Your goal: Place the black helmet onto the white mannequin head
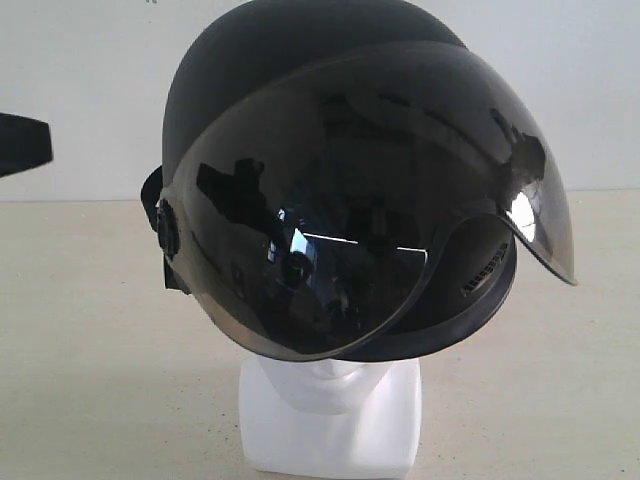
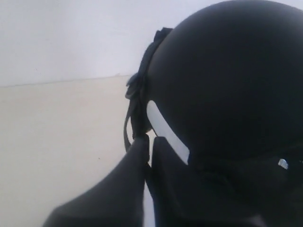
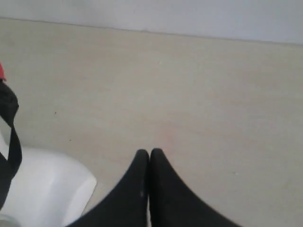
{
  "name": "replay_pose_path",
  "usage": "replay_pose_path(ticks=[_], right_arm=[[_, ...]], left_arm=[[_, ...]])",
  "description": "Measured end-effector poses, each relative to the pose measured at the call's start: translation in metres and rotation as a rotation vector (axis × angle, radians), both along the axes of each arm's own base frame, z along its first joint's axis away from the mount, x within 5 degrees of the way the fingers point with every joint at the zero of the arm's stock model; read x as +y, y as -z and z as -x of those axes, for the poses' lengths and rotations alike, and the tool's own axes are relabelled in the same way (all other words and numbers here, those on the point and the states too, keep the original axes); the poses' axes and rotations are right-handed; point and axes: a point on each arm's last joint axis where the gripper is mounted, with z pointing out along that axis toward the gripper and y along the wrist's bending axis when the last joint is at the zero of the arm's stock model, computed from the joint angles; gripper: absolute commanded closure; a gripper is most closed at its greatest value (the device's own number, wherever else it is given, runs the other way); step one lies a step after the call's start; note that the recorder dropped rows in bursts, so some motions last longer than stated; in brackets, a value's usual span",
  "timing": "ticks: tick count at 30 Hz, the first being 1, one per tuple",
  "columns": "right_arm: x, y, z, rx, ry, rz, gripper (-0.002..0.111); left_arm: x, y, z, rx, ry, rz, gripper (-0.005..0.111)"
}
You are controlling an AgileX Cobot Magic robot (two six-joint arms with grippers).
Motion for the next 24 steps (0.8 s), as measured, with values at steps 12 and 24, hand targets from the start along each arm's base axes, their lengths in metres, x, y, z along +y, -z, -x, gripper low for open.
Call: replay_pose_path(ticks=[12,24], right_arm=[[0.061,0.014,0.004,0.019,-0.346,-0.109,0.109],[0.083,0.015,0.011,0.059,-0.441,-0.125,0.109]], left_arm=[[-0.020,0.015,-0.022,0.060,0.084,0.022,0.102],[-0.028,0.023,-0.040,0.034,0.081,0.003,0.102]])
